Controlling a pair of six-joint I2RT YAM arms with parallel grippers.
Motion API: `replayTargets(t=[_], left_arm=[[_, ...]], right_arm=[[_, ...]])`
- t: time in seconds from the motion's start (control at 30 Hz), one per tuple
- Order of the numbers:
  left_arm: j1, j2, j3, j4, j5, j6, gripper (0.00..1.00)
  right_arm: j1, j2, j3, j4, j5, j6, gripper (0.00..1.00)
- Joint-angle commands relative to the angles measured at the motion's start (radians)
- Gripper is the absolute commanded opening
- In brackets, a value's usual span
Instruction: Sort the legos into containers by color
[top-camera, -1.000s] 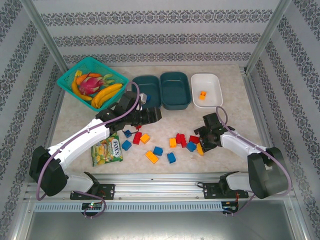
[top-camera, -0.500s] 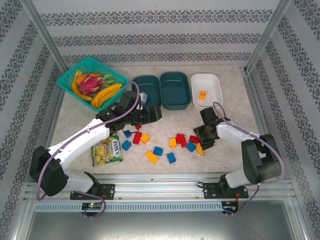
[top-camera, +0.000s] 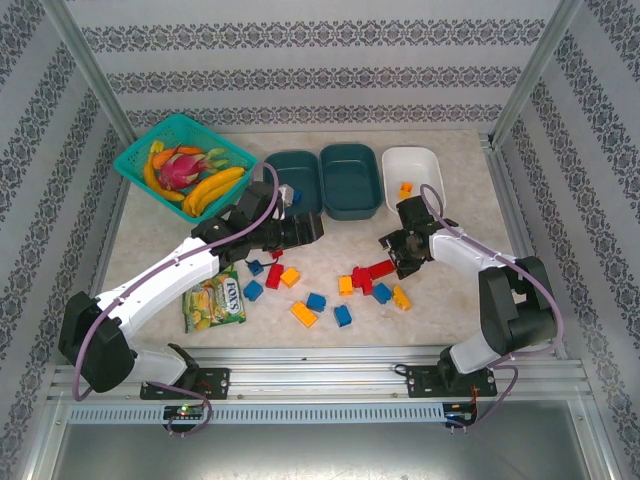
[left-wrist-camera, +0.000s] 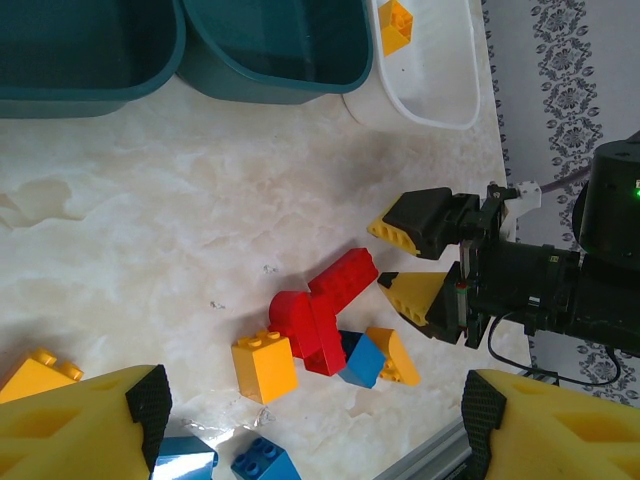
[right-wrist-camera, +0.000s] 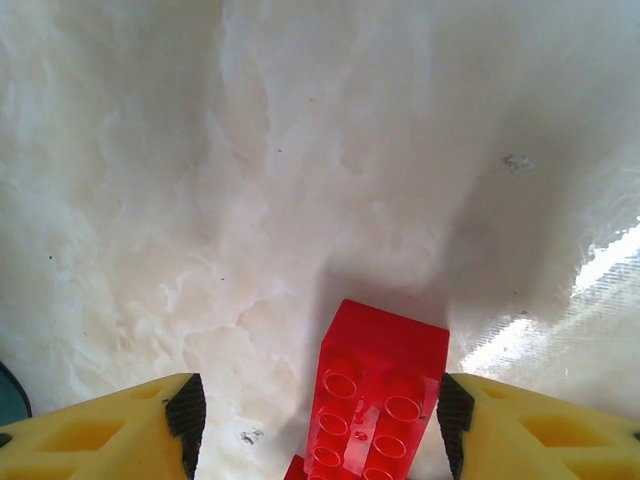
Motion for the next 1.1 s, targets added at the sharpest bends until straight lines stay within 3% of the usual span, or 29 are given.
replayTargets(t=[0.0, 0.13, 0.3, 0.57, 0.87, 1.07], left_arm=[[-0.011, -0.021, 0.017, 0.03, -0.011, -0.014, 0.79], [-0.011, -0.027, 0.024, 0.012, -0.023, -0.022, 0.79], [-0.011, -0.044, 0.0, 0.049, -0.005, -0.059, 0.79], [-0.013, -0.089, -0.026, 0.127, 0.095, -0.059, 0.82], [-0.014, -0.112, -0.041, 0.144, 0.202, -0.029, 0.85], [-0.014, -0.104, -0.034, 0.14, 0.204, -0.024, 0.85]], right_arm=[[0.008, 0.002, 0.025, -0.021, -0.005, -0.047, 0.65], [0.031, -0.047, 0.039, -0.12, 0.022, -0.06, 0.66], [0.078, -0.078, -0.004, -0.123, 0.018, 0.009, 0.68], [0.069, 0.022, 0.02, -0.064, 0.013, 0.022, 0.67], [0.071, 0.121, 0.044, -0.034, 0.012, 0.045, 0.57], [0.076, 0.163, 0.078, -0.061, 0.018, 0.045, 0.47]])
